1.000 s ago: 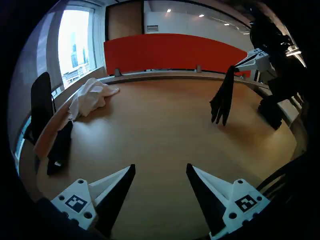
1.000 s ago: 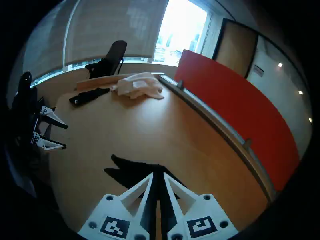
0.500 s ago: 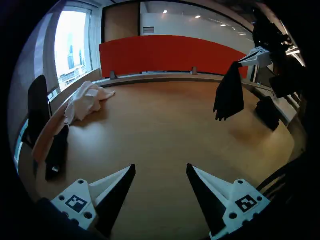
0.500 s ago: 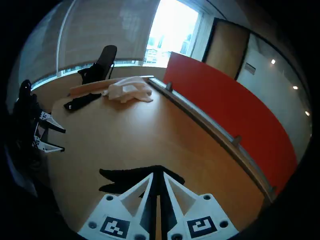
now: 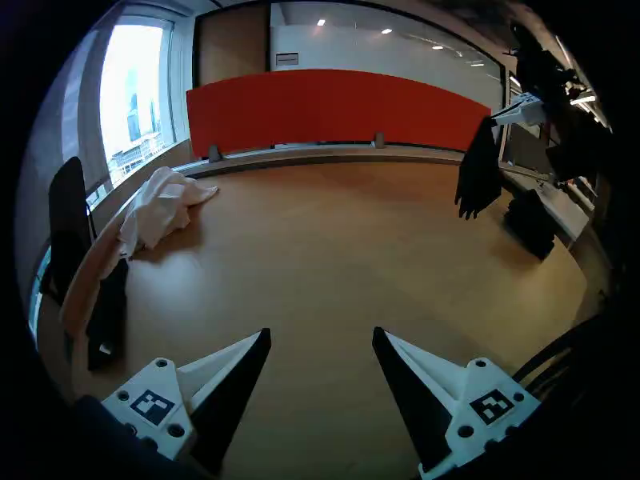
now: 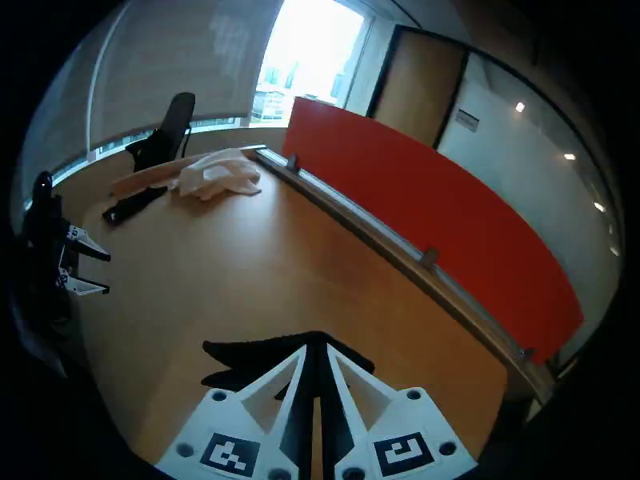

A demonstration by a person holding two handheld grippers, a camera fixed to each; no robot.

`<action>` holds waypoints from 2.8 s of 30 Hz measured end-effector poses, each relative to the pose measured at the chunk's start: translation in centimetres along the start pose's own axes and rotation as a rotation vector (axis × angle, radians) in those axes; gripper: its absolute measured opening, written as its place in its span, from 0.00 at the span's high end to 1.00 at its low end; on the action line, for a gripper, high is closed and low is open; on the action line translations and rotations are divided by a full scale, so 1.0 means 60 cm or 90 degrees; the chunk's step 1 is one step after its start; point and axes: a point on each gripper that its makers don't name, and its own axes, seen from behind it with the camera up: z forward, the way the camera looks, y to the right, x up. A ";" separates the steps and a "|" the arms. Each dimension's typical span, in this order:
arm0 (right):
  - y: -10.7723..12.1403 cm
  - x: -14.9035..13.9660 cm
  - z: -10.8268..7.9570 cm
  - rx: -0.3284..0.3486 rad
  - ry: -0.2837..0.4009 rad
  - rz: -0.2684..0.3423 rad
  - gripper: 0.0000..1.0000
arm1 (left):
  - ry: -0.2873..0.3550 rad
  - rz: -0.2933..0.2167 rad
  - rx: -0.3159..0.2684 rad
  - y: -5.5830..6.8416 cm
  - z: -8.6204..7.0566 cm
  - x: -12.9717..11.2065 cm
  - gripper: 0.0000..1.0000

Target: Fold towel

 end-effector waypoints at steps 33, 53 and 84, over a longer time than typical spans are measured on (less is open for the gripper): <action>0.288 -0.178 -0.108 -0.132 -0.088 0.090 0.97 | -0.013 0.026 -0.011 0.040 0.024 0.032 0.06; 0.309 -0.241 -0.156 -0.155 -0.107 0.121 0.97 | -0.020 0.033 -0.018 0.065 0.031 0.041 0.06; 0.217 -0.344 -0.251 -0.184 -0.129 0.191 0.97 | -0.016 0.050 -0.043 0.081 0.023 0.036 0.06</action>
